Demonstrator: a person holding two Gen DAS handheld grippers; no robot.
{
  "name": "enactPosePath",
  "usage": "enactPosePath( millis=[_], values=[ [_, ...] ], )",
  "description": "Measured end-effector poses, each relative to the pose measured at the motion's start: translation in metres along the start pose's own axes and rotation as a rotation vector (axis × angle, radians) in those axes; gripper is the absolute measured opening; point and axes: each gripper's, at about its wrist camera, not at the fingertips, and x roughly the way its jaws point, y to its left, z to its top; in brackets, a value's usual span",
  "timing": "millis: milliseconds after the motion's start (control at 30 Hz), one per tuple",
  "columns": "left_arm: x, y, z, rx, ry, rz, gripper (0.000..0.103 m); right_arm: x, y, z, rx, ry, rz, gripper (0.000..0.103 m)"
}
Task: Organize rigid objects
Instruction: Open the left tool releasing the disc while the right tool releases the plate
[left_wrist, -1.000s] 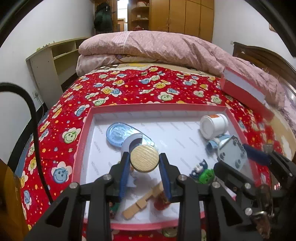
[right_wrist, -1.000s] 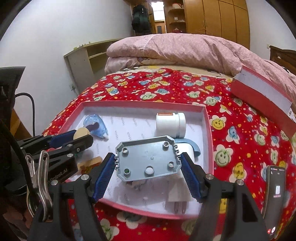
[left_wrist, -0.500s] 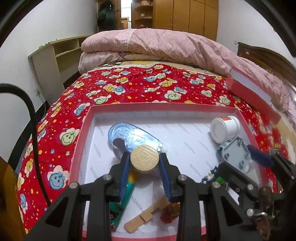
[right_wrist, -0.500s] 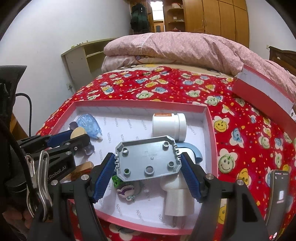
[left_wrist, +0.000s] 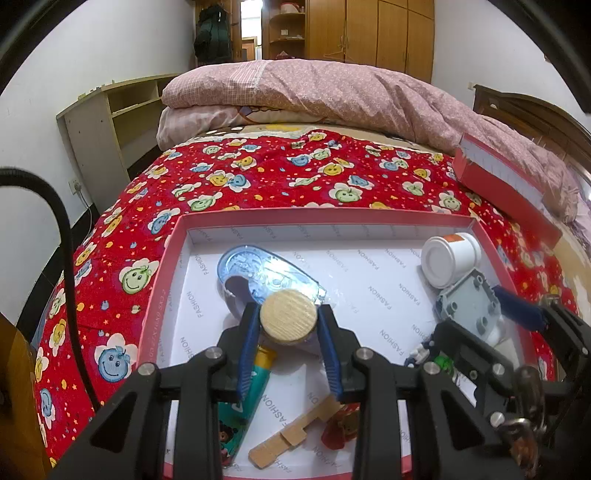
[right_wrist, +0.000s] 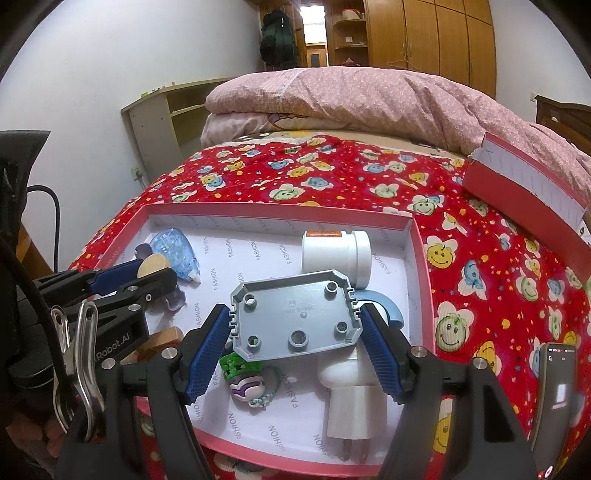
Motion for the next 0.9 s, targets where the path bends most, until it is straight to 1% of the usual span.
enactPosePath(
  millis=[67,100,167,233,400,533,567,667,900],
  values=[
    [0.0,0.0,0.0,0.003,0.001,0.0,0.036,0.0,0.0,0.0,0.0,-0.001,0.001,0.072],
    [0.0,-0.001,0.0,0.005,0.003,0.001,0.042,0.0,0.0,0.0,0.0,-0.001,0.001,0.072],
    [-0.001,-0.001,0.0,0.008,0.0,0.011,0.047,0.0,0.0,0.0,0.002,-0.001,0.004,0.072],
    [-0.002,-0.001,0.0,0.007,-0.002,0.014,0.056,-0.001,0.0,0.0,0.005,0.001,0.008,0.073],
    [-0.008,0.001,0.0,-0.005,-0.006,0.011,0.06,-0.004,-0.002,0.0,0.024,-0.001,0.032,0.073],
    [-0.015,0.002,-0.001,-0.005,-0.01,0.014,0.063,-0.008,-0.002,-0.001,0.025,-0.012,0.03,0.073],
    [-0.017,0.003,-0.001,-0.005,-0.012,0.014,0.063,-0.009,-0.002,-0.001,0.025,-0.015,0.03,0.074],
    [-0.023,0.004,-0.002,-0.009,-0.017,0.015,0.064,-0.014,-0.002,-0.001,0.029,-0.028,0.034,0.081],
    [-0.036,0.006,-0.006,-0.018,-0.019,0.02,0.064,-0.025,0.001,-0.004,0.027,-0.038,0.045,0.081]
  ],
)
